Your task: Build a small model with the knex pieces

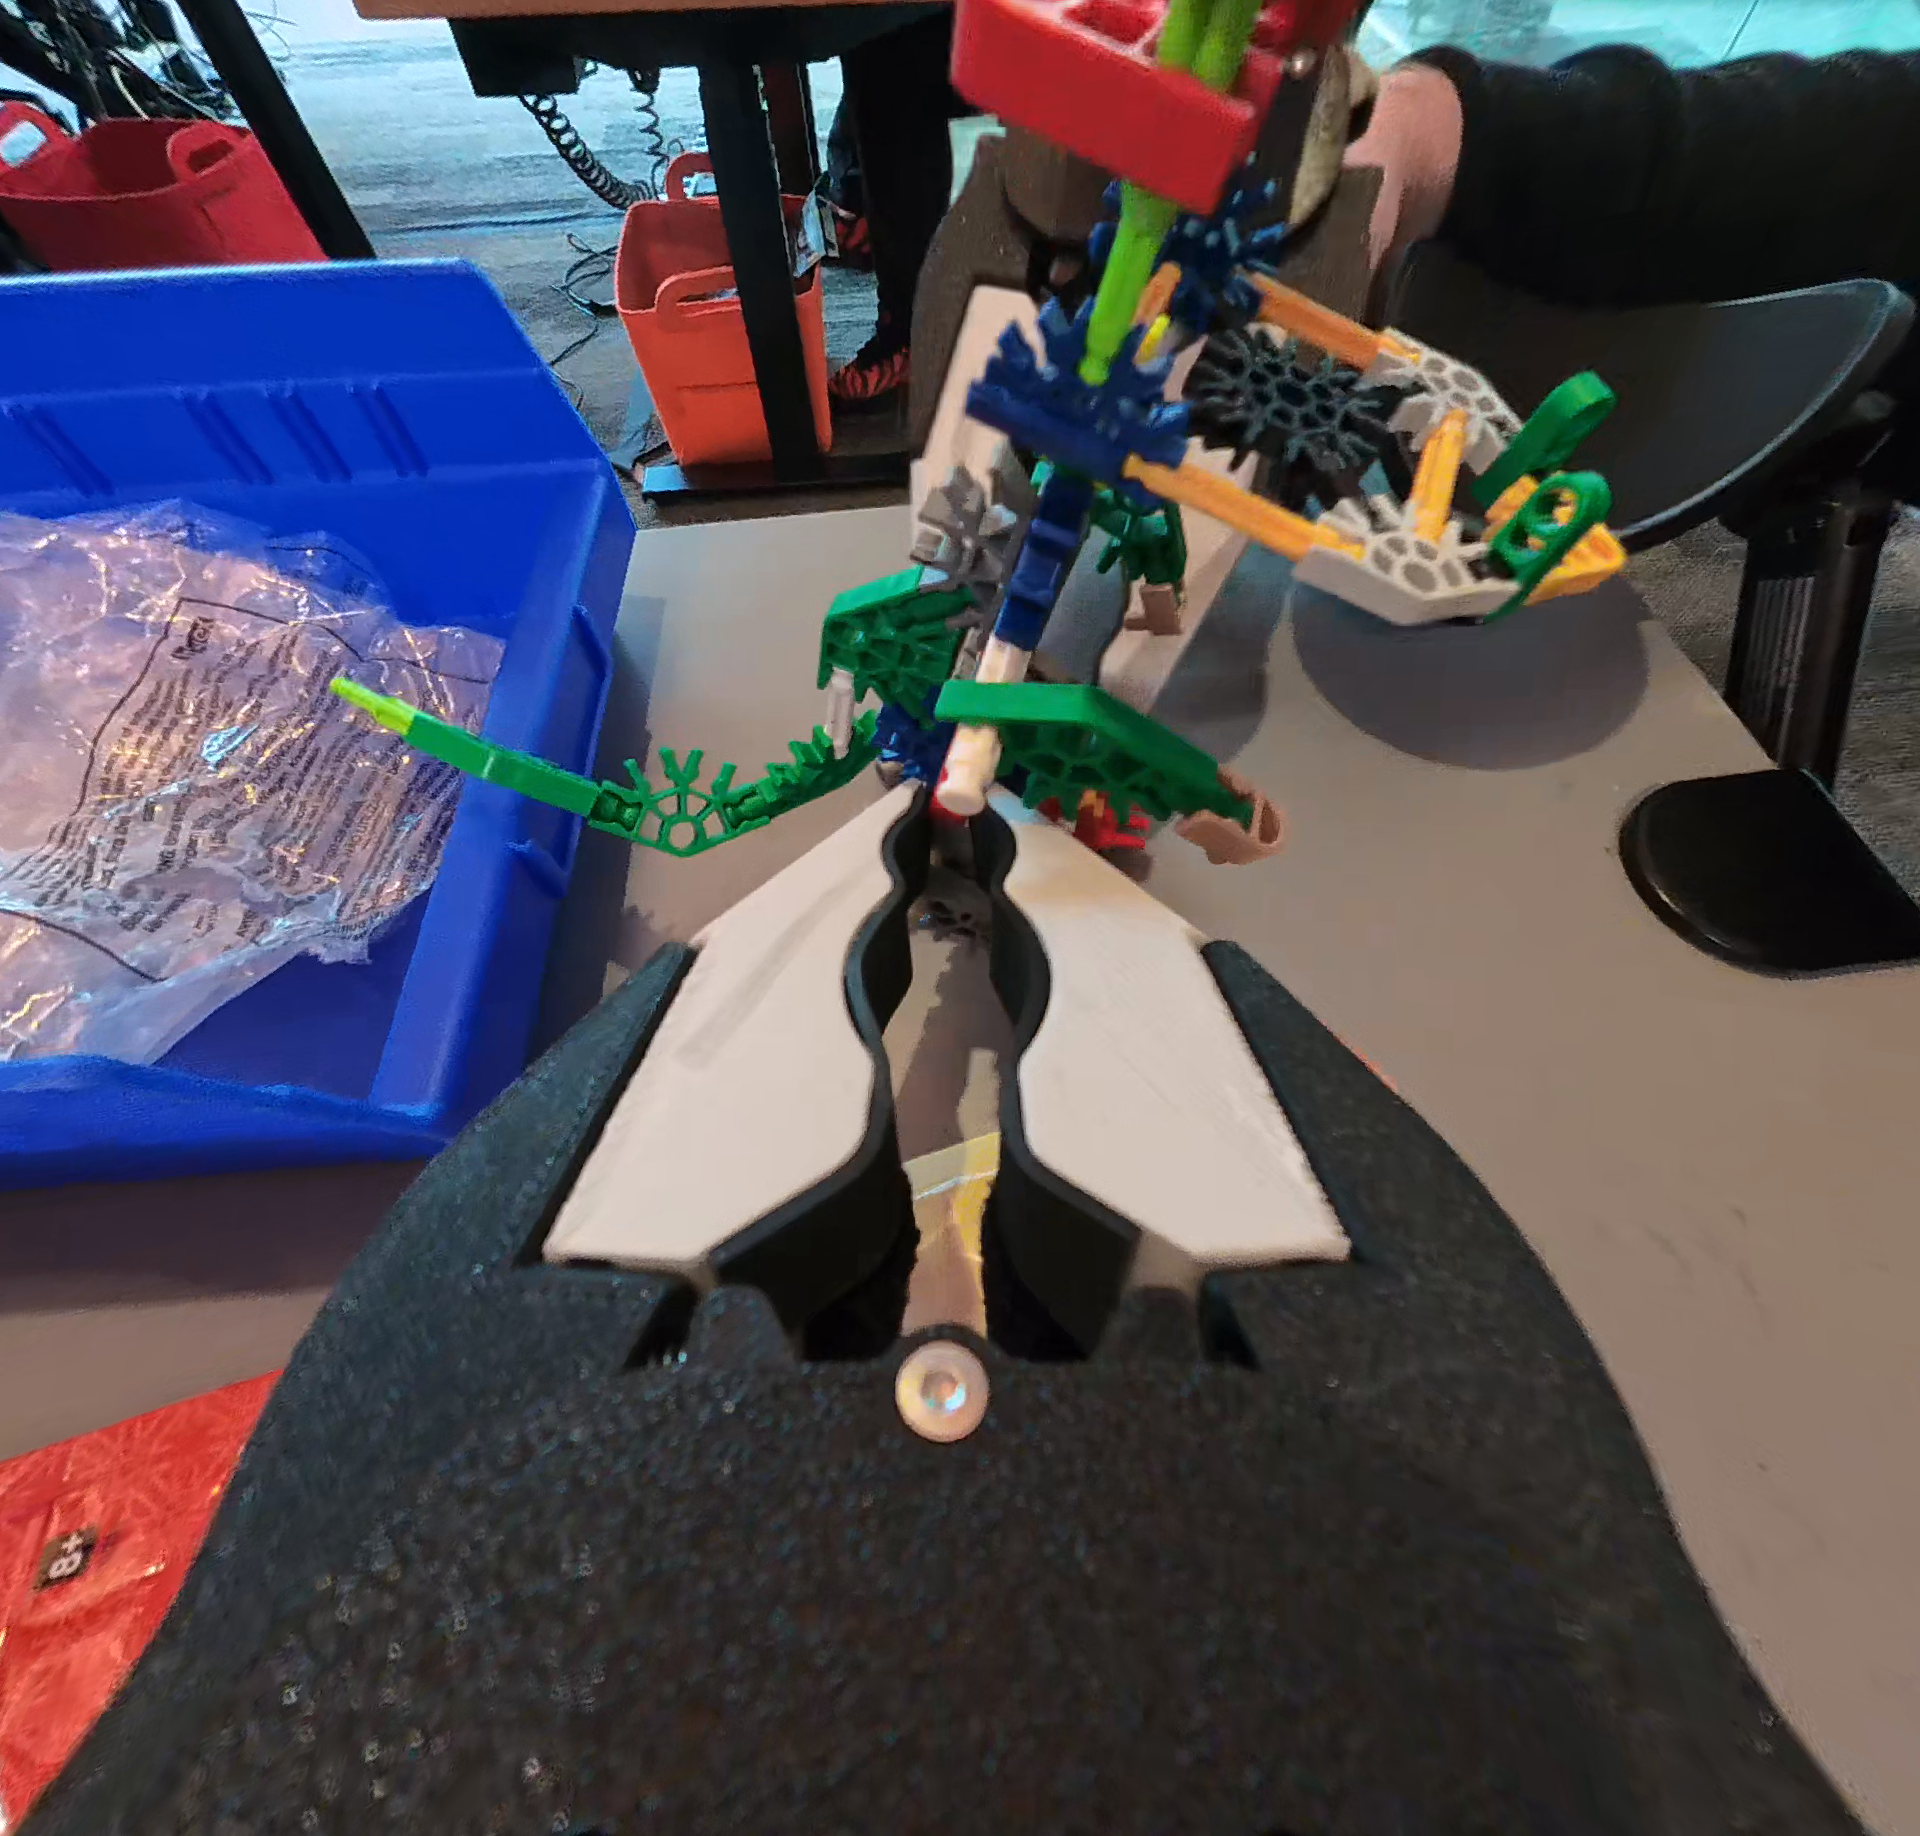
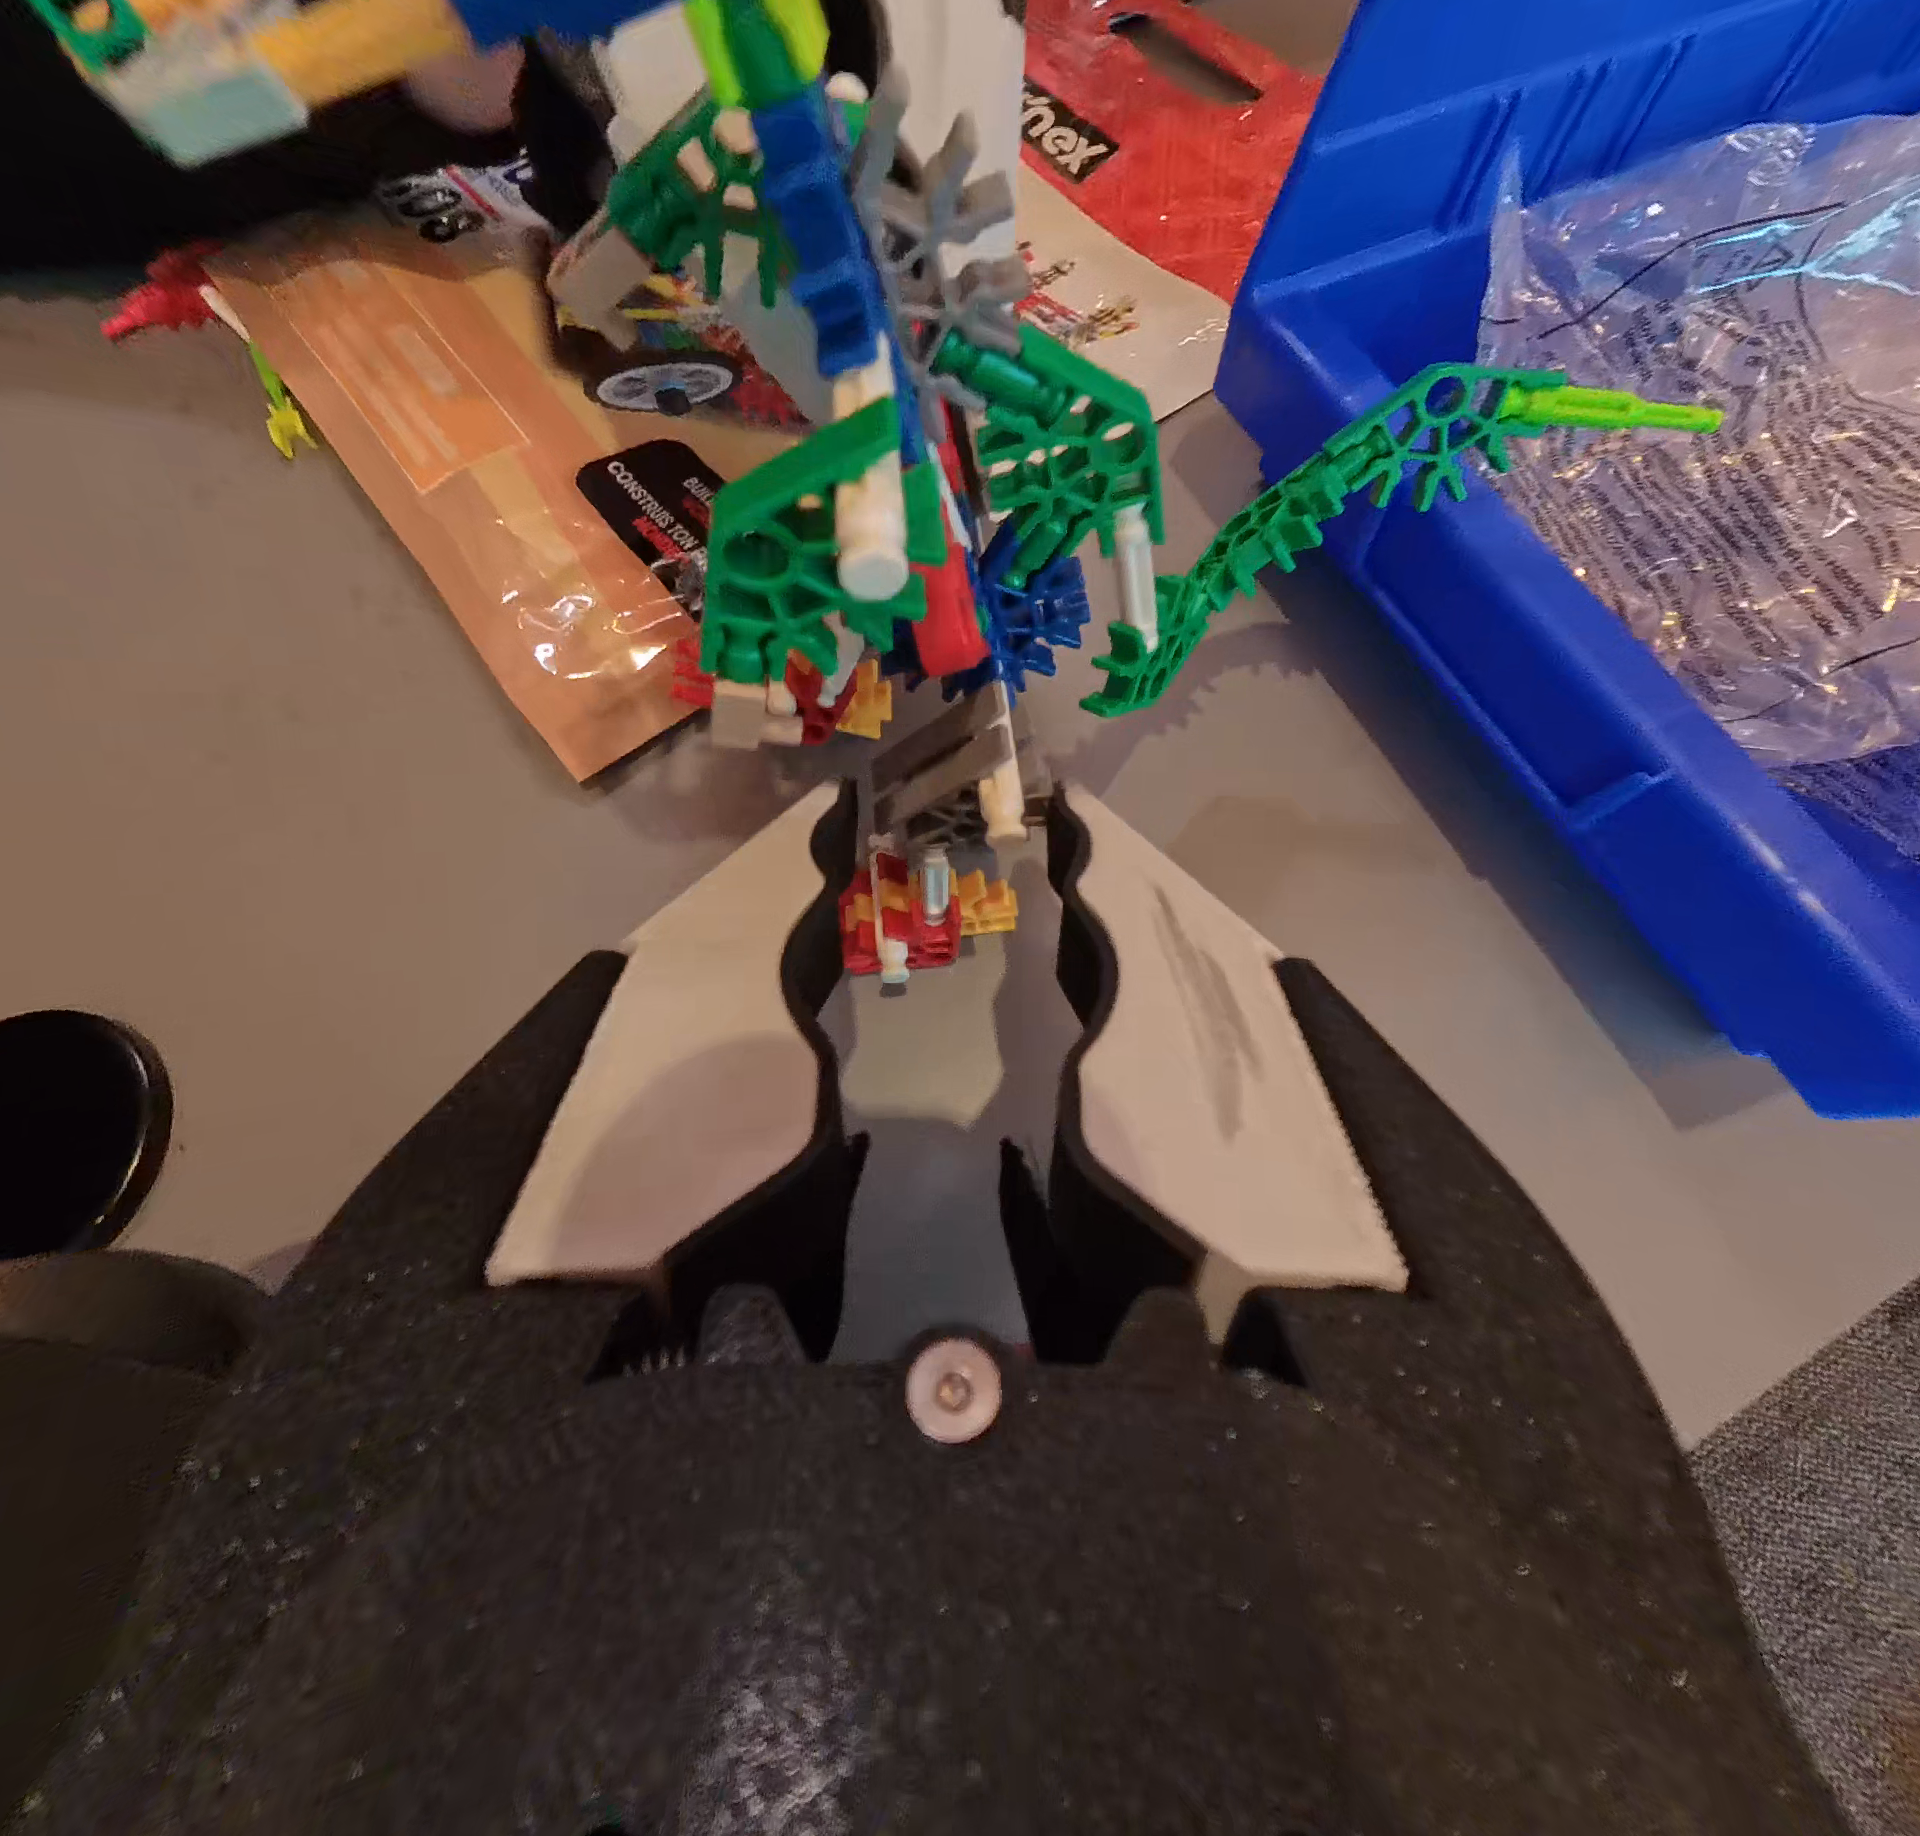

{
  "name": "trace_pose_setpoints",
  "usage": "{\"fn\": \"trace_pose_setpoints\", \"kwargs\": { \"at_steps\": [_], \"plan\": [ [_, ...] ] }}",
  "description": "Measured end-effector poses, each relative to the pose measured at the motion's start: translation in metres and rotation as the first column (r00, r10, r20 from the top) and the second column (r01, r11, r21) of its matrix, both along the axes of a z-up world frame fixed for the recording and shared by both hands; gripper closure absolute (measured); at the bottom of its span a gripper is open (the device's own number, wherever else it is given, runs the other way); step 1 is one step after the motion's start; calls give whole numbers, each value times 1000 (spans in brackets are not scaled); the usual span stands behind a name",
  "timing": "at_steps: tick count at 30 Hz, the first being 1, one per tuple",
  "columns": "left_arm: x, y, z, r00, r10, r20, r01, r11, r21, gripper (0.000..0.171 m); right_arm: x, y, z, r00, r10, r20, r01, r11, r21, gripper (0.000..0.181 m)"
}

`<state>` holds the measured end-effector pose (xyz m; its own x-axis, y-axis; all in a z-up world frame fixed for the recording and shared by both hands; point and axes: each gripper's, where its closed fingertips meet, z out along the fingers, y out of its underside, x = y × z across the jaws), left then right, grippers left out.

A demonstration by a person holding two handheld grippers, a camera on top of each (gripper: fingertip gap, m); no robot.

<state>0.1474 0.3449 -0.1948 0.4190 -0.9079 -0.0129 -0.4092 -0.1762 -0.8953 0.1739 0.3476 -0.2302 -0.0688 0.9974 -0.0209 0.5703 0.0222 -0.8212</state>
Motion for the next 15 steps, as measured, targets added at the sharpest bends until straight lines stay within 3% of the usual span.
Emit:
{"fn": "trace_pose_setpoints", "kwargs": {
  "at_steps": [7,12,15],
  "plan": [
    [0,-5,-2,999,-25,-35,24,999,-21,167,-2,-6,-19,999,27,34,-28,998,51,159],
    [0,-7,-2,999,-16,31,20,992,-127,167,-3,-6,-19,999,39,30,-41,996,84,160],
    [-1,-7,-2,1000,-11,-15,8,984,-177,167,-3,-7,-20,999,43,31,-46,994,97,160]
  ]
}}
